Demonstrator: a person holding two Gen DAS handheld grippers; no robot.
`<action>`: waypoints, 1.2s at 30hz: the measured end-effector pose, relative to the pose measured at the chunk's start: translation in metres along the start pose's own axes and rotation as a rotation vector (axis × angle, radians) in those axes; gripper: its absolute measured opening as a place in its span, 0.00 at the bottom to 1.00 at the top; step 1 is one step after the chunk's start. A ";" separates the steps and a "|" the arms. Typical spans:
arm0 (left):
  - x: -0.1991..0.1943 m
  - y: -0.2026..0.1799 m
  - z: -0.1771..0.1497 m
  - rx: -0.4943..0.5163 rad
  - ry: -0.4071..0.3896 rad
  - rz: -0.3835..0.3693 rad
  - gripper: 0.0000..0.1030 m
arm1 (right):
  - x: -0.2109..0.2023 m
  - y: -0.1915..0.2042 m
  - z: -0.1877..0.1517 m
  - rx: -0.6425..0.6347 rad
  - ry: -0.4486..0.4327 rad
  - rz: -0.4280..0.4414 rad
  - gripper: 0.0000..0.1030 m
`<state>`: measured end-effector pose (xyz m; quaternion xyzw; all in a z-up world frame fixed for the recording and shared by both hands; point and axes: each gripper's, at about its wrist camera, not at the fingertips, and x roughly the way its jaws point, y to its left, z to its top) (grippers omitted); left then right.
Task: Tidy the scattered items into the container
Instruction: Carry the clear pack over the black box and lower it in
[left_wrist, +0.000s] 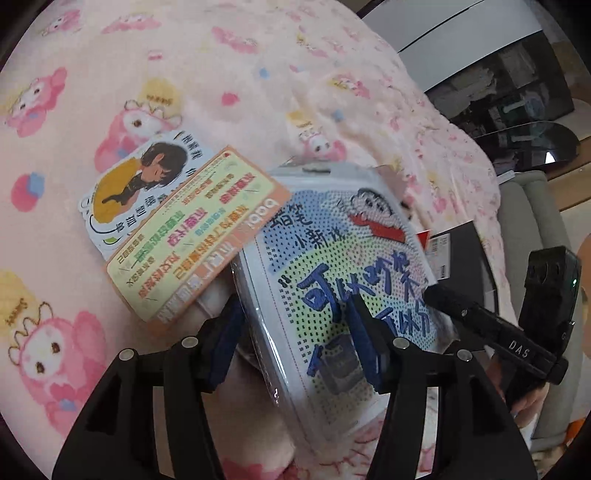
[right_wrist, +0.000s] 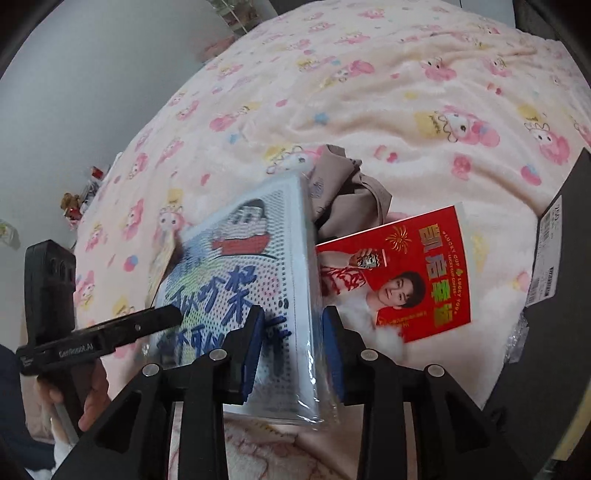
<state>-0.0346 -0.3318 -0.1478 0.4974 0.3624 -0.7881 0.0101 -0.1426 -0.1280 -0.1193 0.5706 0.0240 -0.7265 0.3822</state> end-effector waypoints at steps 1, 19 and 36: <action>-0.005 -0.005 0.002 0.005 -0.009 -0.011 0.55 | -0.010 0.002 -0.004 0.002 -0.013 0.004 0.27; -0.013 -0.211 -0.006 0.319 -0.022 -0.247 0.55 | -0.210 -0.053 -0.059 0.067 -0.314 -0.085 0.26; 0.186 -0.351 -0.048 0.557 0.195 -0.066 0.55 | -0.220 -0.264 -0.117 0.389 -0.271 -0.249 0.26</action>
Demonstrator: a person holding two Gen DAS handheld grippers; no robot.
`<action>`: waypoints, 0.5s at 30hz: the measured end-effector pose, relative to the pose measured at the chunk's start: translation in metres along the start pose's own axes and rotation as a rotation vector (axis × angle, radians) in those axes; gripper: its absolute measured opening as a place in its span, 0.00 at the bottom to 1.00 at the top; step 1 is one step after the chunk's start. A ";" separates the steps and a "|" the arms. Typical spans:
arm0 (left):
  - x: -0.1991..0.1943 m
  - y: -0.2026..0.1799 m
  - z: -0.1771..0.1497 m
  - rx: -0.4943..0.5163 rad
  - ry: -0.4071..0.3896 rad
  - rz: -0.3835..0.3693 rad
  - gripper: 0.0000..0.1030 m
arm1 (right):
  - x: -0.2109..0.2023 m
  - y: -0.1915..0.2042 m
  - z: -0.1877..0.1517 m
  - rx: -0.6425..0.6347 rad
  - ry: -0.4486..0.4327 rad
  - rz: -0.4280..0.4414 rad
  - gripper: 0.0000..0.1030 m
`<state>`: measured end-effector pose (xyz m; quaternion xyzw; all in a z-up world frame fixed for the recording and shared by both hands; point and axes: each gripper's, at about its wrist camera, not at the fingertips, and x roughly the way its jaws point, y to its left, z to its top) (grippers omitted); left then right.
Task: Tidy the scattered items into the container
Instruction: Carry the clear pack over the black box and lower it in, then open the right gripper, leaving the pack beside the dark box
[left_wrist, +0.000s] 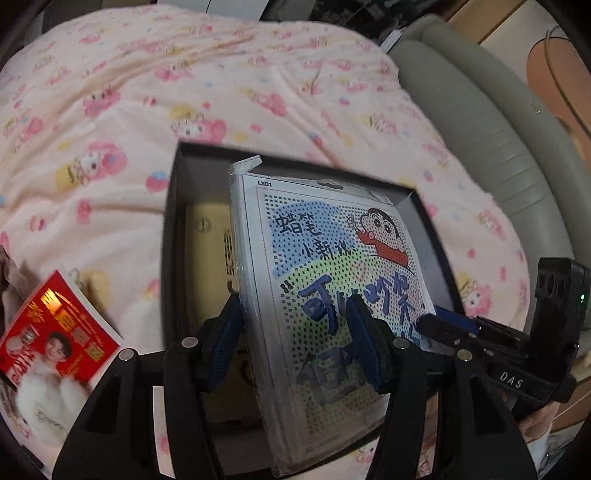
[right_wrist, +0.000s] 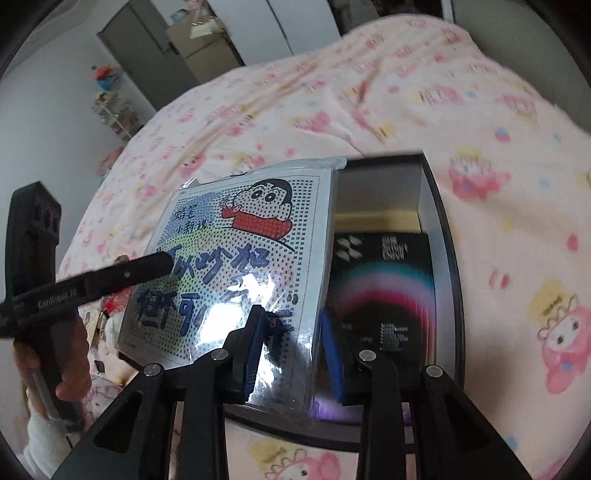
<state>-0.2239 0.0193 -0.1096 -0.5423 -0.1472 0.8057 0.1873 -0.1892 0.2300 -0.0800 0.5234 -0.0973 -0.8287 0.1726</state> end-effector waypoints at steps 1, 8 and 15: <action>0.006 0.001 -0.002 -0.001 0.012 0.012 0.55 | 0.007 -0.006 -0.001 0.019 0.024 -0.008 0.26; 0.005 -0.005 -0.011 0.044 -0.027 0.058 0.55 | 0.030 -0.007 -0.010 0.025 0.110 -0.041 0.26; -0.004 -0.012 -0.028 0.140 -0.041 0.129 0.55 | 0.031 0.001 -0.017 -0.024 0.115 -0.080 0.27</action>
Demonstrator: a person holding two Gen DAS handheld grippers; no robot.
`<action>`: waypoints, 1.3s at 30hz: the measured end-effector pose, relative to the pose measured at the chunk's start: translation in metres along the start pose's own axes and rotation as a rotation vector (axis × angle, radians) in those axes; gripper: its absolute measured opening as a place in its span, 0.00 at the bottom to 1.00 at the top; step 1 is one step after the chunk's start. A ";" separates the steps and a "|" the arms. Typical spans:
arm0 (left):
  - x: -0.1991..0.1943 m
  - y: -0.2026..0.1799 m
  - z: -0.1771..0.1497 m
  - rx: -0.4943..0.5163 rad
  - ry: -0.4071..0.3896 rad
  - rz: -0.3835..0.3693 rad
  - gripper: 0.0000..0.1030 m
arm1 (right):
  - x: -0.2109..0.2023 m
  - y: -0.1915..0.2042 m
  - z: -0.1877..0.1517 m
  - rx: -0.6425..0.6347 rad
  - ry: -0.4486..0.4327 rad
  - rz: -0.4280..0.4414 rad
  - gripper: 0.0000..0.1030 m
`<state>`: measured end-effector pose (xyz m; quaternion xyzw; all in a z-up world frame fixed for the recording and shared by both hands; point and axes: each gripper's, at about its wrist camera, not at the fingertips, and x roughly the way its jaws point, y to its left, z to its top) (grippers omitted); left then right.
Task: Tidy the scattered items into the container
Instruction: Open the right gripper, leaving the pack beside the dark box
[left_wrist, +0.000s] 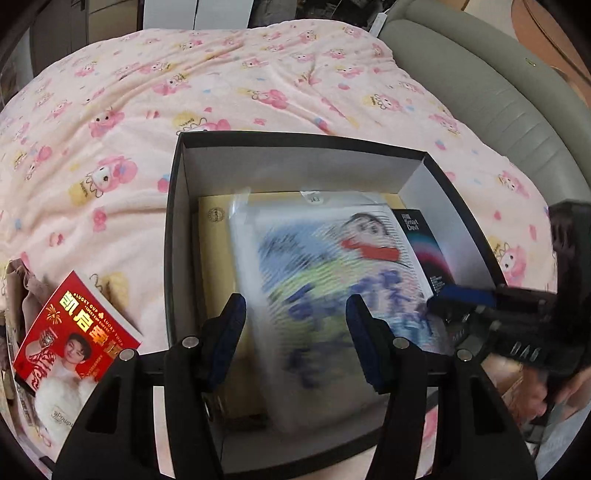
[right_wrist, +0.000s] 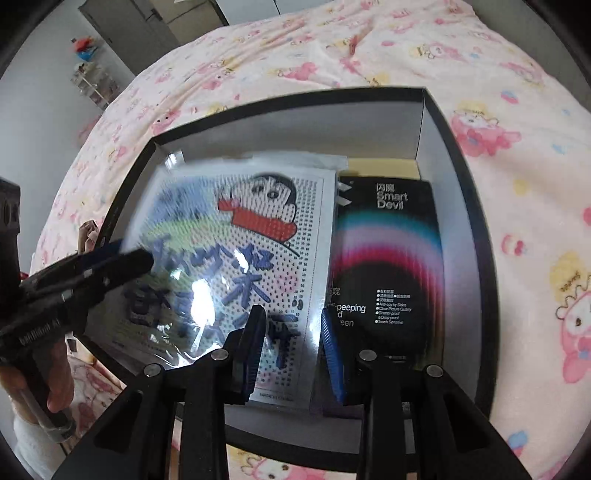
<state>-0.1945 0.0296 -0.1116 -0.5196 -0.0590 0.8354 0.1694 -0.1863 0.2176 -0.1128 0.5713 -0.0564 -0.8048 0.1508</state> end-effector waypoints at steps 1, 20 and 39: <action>0.000 0.000 0.000 -0.007 -0.005 0.001 0.55 | -0.003 -0.002 0.000 0.008 -0.012 0.003 0.27; 0.037 -0.056 0.045 0.047 0.124 -0.028 0.55 | -0.010 -0.012 0.045 -0.015 -0.102 -0.064 0.27; 0.059 -0.070 0.030 0.024 0.288 0.022 0.47 | -0.031 -0.031 0.034 0.065 -0.149 -0.001 0.27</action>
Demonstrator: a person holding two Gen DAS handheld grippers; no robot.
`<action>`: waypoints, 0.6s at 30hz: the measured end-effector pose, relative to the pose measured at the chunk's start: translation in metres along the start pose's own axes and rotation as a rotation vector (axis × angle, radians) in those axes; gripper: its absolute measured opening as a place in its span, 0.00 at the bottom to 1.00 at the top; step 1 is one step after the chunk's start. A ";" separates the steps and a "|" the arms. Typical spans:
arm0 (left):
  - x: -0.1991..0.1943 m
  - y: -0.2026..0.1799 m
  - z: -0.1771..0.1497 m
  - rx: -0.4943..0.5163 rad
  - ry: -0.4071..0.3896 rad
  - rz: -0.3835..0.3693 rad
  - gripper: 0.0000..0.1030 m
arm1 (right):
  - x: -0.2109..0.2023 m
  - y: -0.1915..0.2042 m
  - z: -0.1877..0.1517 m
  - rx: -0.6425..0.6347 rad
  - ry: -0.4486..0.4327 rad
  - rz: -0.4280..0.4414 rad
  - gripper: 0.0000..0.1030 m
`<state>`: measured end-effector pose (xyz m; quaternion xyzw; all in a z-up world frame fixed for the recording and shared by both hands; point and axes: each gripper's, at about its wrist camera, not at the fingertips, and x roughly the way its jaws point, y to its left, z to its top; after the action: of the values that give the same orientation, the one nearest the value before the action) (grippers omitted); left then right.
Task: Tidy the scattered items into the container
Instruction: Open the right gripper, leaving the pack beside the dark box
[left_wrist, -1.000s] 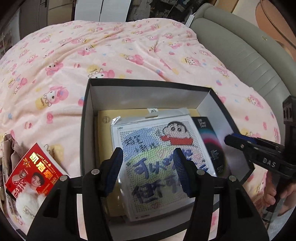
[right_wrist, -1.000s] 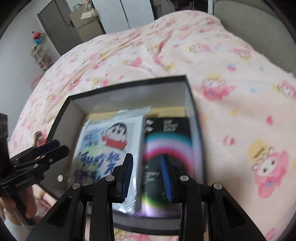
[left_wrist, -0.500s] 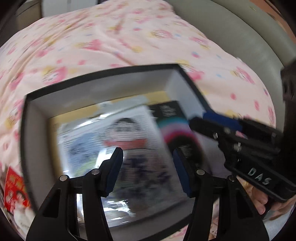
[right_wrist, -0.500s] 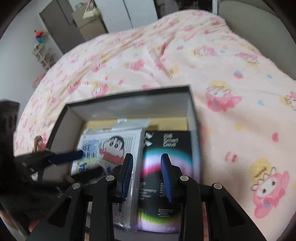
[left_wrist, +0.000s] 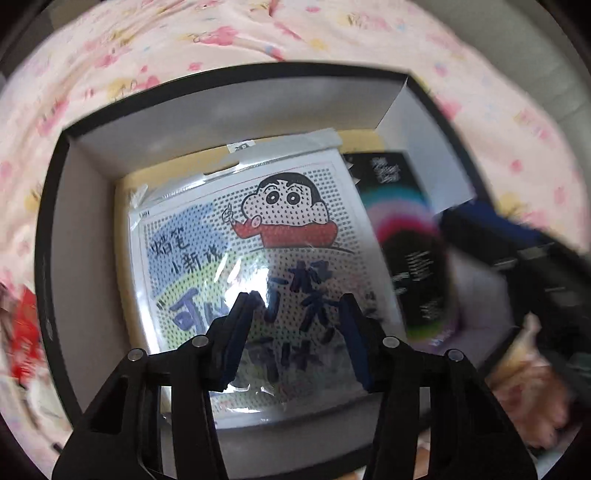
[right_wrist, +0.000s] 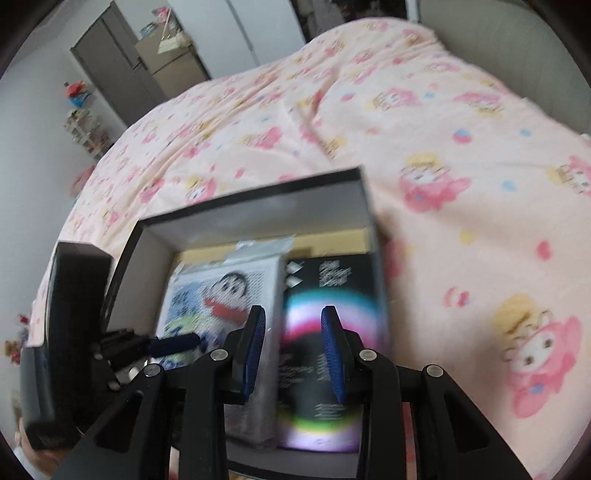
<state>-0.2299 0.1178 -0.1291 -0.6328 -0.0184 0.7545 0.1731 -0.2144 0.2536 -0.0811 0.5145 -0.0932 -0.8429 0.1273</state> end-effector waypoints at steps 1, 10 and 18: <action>-0.006 0.008 0.000 -0.025 -0.007 -0.042 0.47 | 0.007 0.006 0.000 -0.019 0.022 0.004 0.27; -0.015 0.059 0.034 -0.154 -0.108 0.097 0.49 | 0.062 0.023 0.011 -0.025 0.160 -0.027 0.27; -0.013 0.064 0.022 -0.129 -0.153 0.036 0.50 | 0.075 0.030 0.002 -0.002 0.235 0.079 0.29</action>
<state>-0.2646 0.0579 -0.1285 -0.5833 -0.0689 0.8009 0.1163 -0.2451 0.2021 -0.1352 0.6057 -0.0968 -0.7711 0.1709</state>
